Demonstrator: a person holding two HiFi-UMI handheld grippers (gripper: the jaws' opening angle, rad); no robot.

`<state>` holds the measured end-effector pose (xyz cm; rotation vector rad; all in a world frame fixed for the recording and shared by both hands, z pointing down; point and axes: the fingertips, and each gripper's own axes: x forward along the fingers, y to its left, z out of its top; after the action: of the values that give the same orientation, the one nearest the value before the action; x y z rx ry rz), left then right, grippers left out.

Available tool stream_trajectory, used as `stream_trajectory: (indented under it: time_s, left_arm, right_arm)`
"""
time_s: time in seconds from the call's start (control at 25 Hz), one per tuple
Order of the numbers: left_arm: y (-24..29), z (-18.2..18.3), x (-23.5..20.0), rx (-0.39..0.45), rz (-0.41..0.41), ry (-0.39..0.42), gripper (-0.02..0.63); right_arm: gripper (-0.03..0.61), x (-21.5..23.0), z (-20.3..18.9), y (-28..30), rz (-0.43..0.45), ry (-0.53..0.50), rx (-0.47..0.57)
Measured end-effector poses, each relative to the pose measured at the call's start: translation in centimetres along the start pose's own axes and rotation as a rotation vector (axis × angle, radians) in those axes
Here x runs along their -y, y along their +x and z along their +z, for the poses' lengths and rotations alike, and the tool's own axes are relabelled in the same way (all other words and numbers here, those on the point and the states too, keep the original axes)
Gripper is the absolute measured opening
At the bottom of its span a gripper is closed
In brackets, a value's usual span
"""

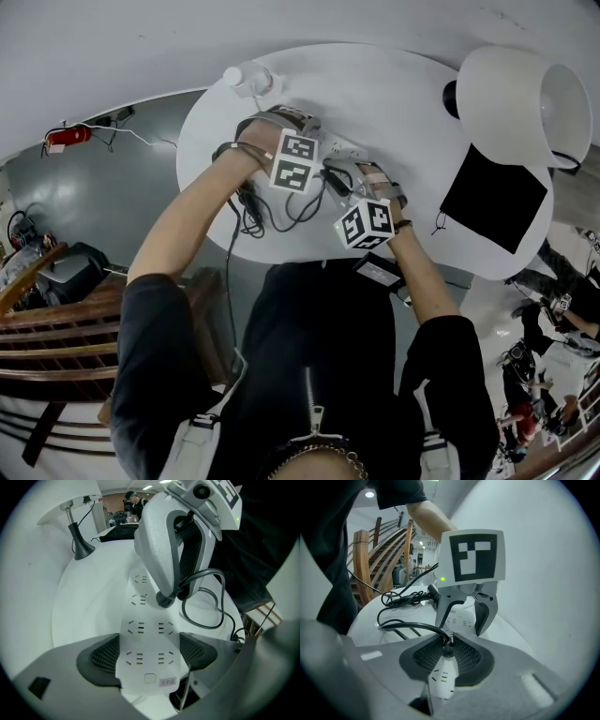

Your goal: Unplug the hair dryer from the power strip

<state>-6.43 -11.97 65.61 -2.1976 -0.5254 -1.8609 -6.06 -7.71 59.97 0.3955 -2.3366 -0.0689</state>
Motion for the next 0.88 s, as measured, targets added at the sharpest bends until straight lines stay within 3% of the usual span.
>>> stream_trajectory:
  time_s: [0.16, 0.24, 0.68, 0.88]
  left_arm:
    - [0.0, 0.0, 0.0, 0.003, -0.001, 0.003, 0.390]
    - [0.0, 0.0, 0.0, 0.002, -0.001, 0.002, 0.390]
    - [-0.2, 0.1, 0.0, 0.002, -0.001, 0.000, 0.390]
    - [-0.2, 0.0, 0.0, -0.002, -0.001, 0.000, 0.390]
  right_arm:
    - [0.061, 1.2, 0.2, -0.2, 0.043, 0.194, 0.038]
    - [0.061, 1.5, 0.3, -0.2, 0.062, 0.241, 0.047]
    - [0.057, 0.8, 0.4, -0.2, 0.017, 0.108, 0.009]
    - [0.057, 1.3, 0.5, -0.3, 0.039, 0.193, 0.028]
